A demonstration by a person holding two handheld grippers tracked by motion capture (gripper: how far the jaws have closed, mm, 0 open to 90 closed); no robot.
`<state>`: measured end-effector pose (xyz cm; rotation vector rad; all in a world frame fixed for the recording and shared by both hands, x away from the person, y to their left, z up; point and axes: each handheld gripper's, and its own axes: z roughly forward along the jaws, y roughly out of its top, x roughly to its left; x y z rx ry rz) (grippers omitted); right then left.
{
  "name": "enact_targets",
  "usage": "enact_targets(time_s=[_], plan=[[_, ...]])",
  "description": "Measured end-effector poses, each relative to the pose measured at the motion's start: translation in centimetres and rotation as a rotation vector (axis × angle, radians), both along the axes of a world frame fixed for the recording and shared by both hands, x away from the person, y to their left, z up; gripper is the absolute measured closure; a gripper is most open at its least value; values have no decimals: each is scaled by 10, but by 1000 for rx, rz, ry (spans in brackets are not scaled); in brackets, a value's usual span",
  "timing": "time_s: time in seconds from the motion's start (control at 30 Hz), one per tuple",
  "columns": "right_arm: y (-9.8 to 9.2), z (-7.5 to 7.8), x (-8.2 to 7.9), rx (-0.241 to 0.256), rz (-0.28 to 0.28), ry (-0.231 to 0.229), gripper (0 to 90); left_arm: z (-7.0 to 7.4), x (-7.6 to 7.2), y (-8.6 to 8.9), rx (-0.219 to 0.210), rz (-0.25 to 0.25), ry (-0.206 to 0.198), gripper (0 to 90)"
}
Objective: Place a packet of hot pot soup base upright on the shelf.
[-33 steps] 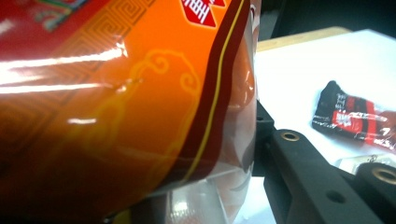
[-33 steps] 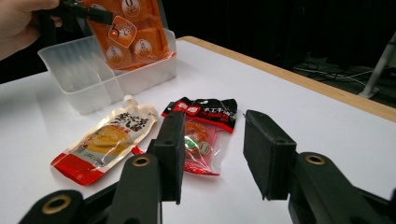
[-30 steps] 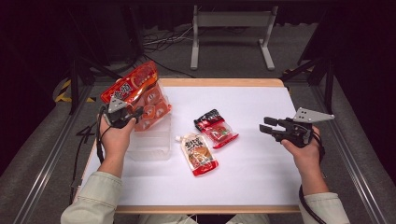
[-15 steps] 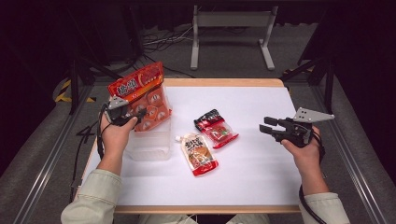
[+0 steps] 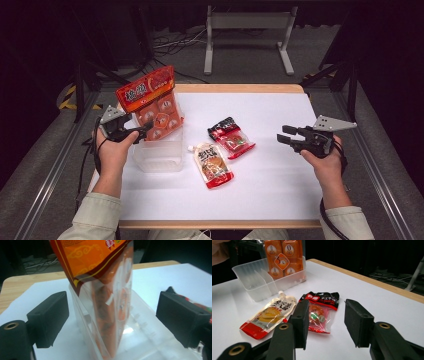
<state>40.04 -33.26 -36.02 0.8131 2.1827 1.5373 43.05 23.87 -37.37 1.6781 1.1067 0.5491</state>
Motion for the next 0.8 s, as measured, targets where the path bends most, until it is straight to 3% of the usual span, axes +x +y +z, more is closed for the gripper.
enact_targets(time_s=[0.13, 0.33, 0.5, 0.67, 0.8], plan=[[1, -1, 1, -5, -1, 5, 546, 3, -14, 1, 20, -24, -29, 92], [1, -1, 1, -5, -1, 5, 543, 6, -43, 5, 44, -124, -54, 80], [2, 0, 0, -8, 4, 2, 539, 11, -59, 9, 20, -188, -84, 78], [4, 0, 1, -8, 10, 2, 534, 11, -61, 9, 8, -202, -72, 81], [5, -1, 3, -5, 6, 10, 522, 10, -63, 8, 42, -261, -35, 86]])
